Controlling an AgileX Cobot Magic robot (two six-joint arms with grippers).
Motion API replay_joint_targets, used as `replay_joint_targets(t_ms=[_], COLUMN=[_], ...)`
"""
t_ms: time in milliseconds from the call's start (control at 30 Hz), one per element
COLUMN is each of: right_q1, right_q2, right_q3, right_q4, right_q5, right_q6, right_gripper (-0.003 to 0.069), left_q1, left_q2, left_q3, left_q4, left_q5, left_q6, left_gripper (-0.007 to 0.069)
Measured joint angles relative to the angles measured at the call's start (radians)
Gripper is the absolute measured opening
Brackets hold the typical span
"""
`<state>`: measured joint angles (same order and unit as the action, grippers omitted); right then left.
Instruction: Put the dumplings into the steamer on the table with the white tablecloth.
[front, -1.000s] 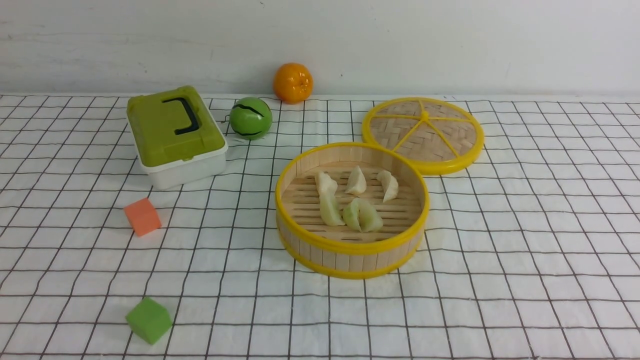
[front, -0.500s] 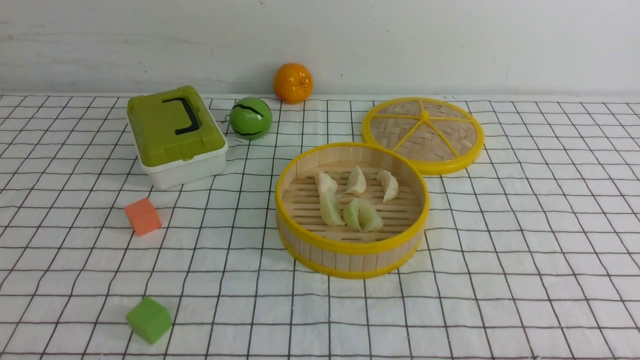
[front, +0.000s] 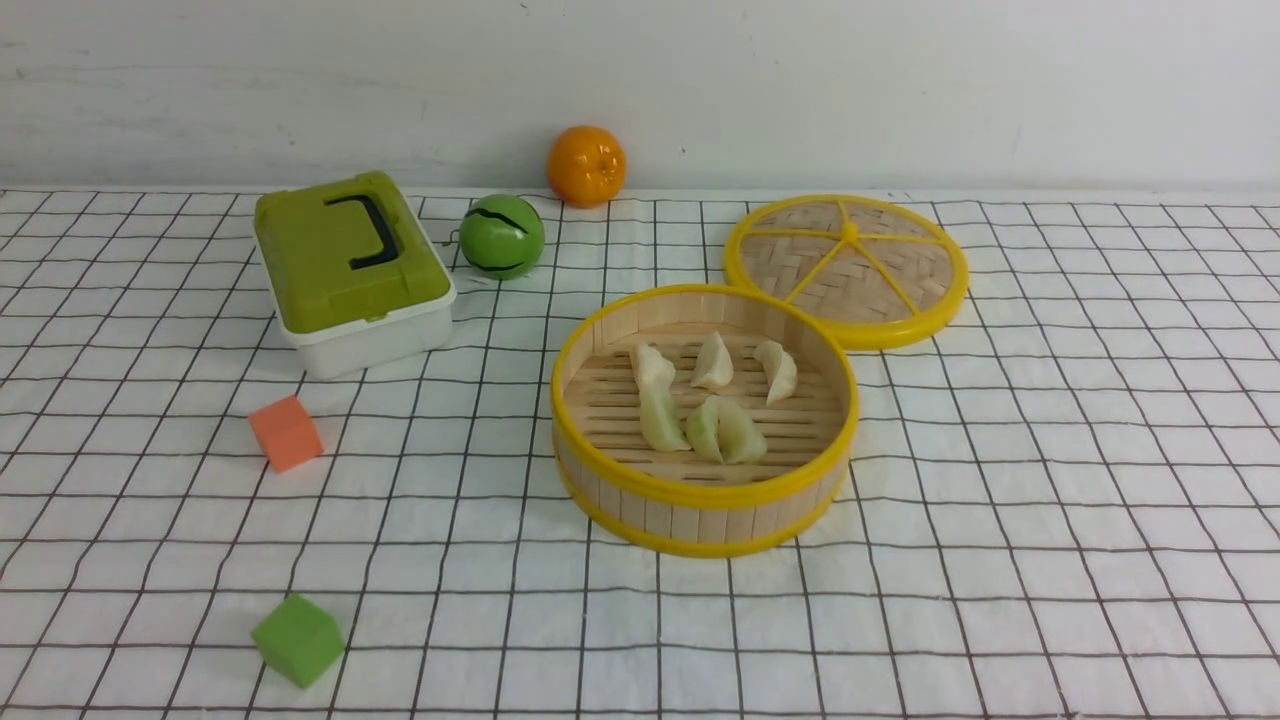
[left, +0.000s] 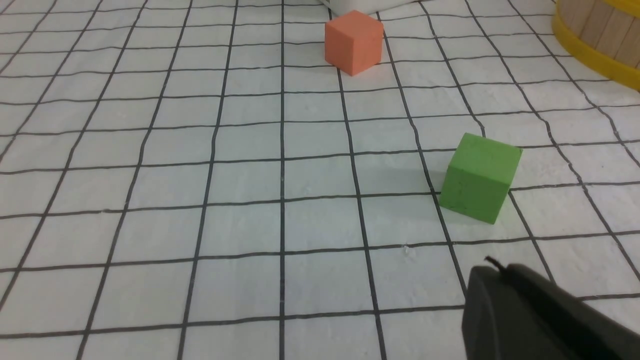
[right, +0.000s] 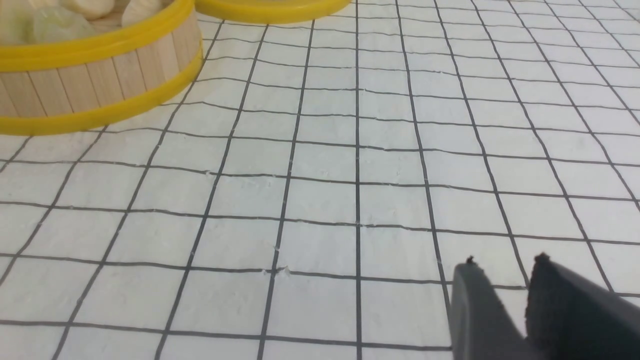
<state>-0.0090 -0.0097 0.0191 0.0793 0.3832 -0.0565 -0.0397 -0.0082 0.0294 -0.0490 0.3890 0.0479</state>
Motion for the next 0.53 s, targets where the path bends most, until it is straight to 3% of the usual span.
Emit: replay_joint_targets(t_ms=[533], right_q1=[0.000], right_q2=[0.000], right_q3=[0.000], right_q4=[0.000], right_q5=[0.000], right_q6=[0.000], right_gripper=[0.0197], left_q1=[0.000], left_q2=[0.000], left_q3=[0.000], left_q4=[0.000], left_q5=[0.000], left_q6=[0.000], left_gripper=[-0.0012])
